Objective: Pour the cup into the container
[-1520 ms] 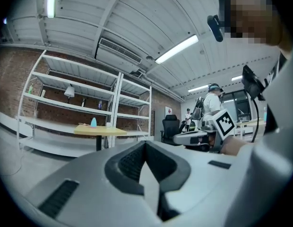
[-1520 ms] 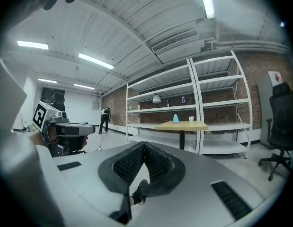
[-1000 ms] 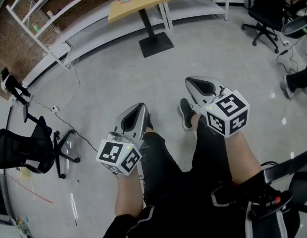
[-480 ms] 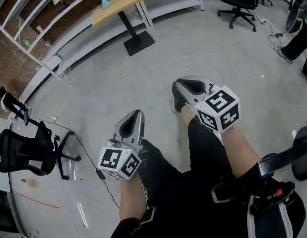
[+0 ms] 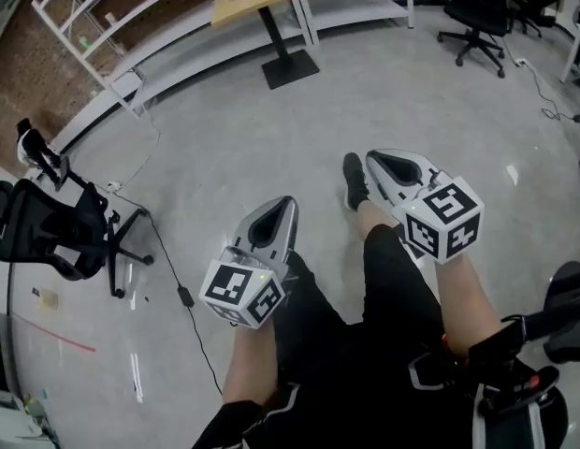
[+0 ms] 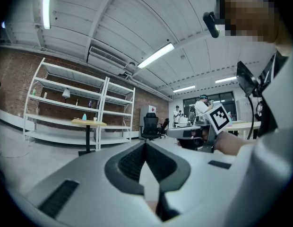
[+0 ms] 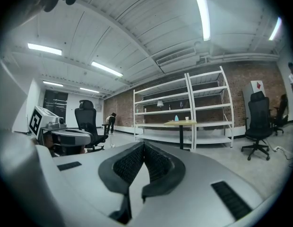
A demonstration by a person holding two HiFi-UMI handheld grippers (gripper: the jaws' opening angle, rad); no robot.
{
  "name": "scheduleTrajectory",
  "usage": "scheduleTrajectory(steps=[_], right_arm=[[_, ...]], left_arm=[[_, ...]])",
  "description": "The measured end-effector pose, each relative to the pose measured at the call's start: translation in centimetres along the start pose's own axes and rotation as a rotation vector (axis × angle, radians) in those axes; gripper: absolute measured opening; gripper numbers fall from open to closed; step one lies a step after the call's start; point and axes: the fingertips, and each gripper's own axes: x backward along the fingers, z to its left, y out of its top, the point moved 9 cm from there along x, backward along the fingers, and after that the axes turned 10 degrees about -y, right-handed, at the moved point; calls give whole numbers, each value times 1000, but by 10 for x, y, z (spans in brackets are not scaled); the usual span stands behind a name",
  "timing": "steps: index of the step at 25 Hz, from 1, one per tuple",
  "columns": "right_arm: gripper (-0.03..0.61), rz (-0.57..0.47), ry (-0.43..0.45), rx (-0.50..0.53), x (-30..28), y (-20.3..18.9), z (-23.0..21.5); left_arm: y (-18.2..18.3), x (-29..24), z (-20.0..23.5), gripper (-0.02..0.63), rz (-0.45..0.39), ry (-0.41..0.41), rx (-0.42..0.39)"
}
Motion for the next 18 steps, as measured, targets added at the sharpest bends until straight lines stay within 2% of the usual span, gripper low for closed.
scheduleTrajectory(steps=[6,18], right_arm=[[3,-17,-5,-3,5,5,5],[2,-28,0,-17,5,6,-2]], left_arm=[[2,14,3,2,-14,34,-2],[-1,12,10,2,-4,49,5]])
